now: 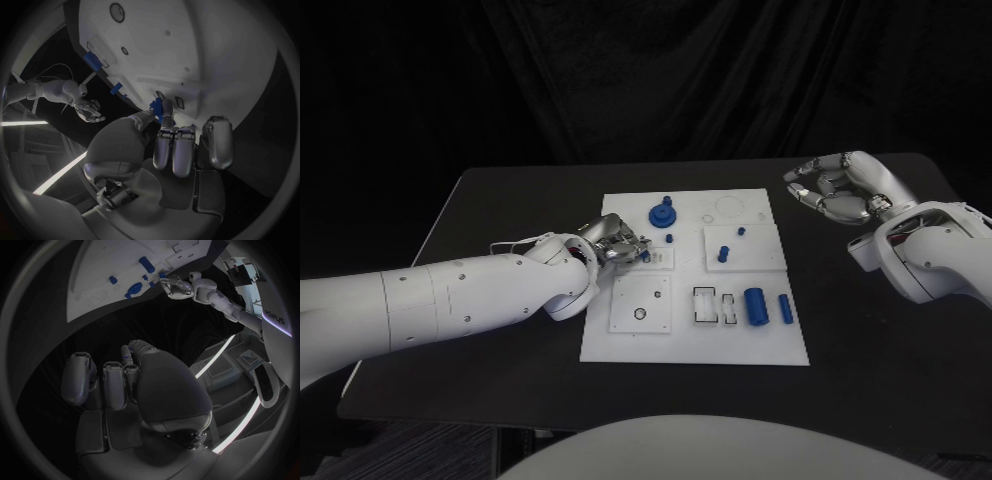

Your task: Assemble the parts on the task board

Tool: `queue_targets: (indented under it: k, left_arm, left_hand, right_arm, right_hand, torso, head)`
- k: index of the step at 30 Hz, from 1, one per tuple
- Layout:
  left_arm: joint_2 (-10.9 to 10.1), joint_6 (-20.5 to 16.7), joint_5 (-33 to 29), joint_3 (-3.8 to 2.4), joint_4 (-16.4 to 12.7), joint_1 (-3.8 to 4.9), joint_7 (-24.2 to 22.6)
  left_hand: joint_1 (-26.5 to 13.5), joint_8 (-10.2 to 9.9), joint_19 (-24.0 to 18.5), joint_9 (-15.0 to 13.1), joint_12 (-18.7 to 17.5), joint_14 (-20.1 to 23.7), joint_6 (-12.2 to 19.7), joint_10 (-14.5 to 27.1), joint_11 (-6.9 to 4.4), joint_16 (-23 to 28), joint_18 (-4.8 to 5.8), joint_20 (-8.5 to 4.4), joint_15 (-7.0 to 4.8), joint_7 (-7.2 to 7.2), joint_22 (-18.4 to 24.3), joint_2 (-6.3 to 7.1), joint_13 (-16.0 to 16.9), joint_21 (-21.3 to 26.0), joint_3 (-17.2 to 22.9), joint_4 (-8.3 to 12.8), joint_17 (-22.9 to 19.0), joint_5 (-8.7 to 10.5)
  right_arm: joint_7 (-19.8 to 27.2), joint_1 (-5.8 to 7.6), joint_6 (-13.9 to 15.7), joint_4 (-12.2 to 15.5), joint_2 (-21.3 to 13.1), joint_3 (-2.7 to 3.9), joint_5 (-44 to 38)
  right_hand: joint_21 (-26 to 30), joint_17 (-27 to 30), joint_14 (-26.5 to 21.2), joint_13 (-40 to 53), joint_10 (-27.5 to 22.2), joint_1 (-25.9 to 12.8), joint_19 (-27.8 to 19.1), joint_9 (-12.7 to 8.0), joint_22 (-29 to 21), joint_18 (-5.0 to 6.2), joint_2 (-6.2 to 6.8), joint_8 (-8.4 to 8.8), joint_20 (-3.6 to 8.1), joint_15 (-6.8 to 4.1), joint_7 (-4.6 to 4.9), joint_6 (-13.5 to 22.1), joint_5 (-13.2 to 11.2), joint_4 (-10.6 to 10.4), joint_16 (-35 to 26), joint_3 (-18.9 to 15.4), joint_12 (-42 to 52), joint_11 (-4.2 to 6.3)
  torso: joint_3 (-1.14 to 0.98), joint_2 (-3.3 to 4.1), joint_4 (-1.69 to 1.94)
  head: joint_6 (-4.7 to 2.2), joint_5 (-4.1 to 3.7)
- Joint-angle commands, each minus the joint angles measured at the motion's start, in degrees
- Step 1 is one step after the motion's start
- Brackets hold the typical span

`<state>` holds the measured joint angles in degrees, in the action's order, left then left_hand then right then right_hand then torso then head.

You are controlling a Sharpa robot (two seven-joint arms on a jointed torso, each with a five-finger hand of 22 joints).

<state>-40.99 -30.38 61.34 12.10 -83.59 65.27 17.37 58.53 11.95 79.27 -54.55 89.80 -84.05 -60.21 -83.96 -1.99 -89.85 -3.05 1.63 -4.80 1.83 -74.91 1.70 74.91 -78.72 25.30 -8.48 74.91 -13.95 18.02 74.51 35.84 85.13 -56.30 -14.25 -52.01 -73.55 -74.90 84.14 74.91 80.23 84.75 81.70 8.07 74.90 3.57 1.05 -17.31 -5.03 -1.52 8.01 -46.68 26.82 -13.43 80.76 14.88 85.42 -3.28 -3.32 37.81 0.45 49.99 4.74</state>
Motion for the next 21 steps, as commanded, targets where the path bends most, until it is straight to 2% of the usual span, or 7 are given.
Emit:
queue_targets:
  k: [1, 7, 17, 21]
  left_arm:
    - [0.14, 0.69, 0.12, -0.01, -0.02, -0.18, -0.92]
    - [0.14, 0.94, 0.12, -0.01, 0.02, -0.23, -0.87]
    - [-0.03, 1.42, 0.12, -0.01, 0.03, -0.28, -0.66]
    - [-0.13, 1.68, 0.12, -0.01, 0.02, -0.30, -0.62]
  left_hand:
    - [-0.74, -0.38, 0.27, 0.15, 0.20, -5.82, -0.15, -6.04, -0.14, 0.07, -0.96, -0.23, -0.34, 0.22, -1.45, -0.08, 15.09, 0.29, -0.91, -0.64, 14.68, 0.60]
    - [-1.08, -0.84, 0.22, 0.37, 0.20, -5.80, -0.33, -6.04, -0.07, 0.09, -0.99, -0.19, -0.28, 0.29, -1.43, 0.14, 15.09, 0.47, -2.63, -1.99, 14.63, 1.46]
    - [-1.12, -1.15, 0.15, 0.51, 0.20, -5.75, -0.39, -6.04, -0.03, 0.19, -1.02, -0.16, -0.25, 0.34, -1.38, 0.44, 15.09, 0.62, -3.74, -2.63, 14.45, 1.78]
    - [-2.09, -1.61, 0.12, 0.75, 0.20, -5.71, -0.68, -6.04, 0.09, 0.25, -1.03, -0.06, -0.14, 0.45, -1.41, 0.62, 15.09, 0.77, -5.87, -4.55, 14.35, 2.42]
  right_arm:
    - [-0.64, -0.15, 0.36, 0.11, -0.11, 0.04, -0.27]
    - [-0.68, -0.17, 0.38, 0.11, -0.10, 0.04, -0.27]
    - [-0.77, -0.22, 0.46, 0.06, -0.07, 0.04, -0.27]
    - [-0.80, -0.24, 0.53, 0.05, -0.03, 0.04, -0.27]
  right_hand:
    - [0.26, -7.19, 3.02, 4.24, -0.32, 0.28, 0.01, -0.05, 4.68, 0.88, 0.18, 0.27, 0.06, 0.44, 0.04, -0.21, 0.05, -0.05, -0.19, 0.41, -0.32, 0.09]
    - [0.25, -7.18, 3.02, 4.28, -0.27, 0.25, 0.02, -0.08, 4.69, 0.87, 0.24, 0.27, 0.05, 0.44, 0.04, -0.21, 0.12, -0.03, -0.20, 0.45, -0.30, 0.09]
    - [0.29, -7.19, 3.03, 4.31, -0.23, 0.23, 0.02, -0.12, 4.68, 0.88, 0.40, 0.28, 0.05, 0.44, 0.04, -0.21, 0.36, 0.07, -0.18, 0.51, -0.28, 0.09]
    - [0.29, -7.19, 3.03, 4.31, -0.23, 0.23, 0.02, -0.12, 4.68, 0.88, 0.40, 0.28, 0.05, 0.44, 0.04, -0.21, 0.36, 0.07, -0.18, 0.51, -0.28, 0.09]
  torso:
    - [0.02, 0.02, 0.03]
    - [0.01, -0.02, 0.04]
    - [-0.02, -0.04, 0.03]
    - [-0.03, -0.10, 0.03]
  head:
    - [0.01, -0.02]
    - [0.01, -0.06]
    - [0.01, -0.01]
    - [0.01, -0.04]
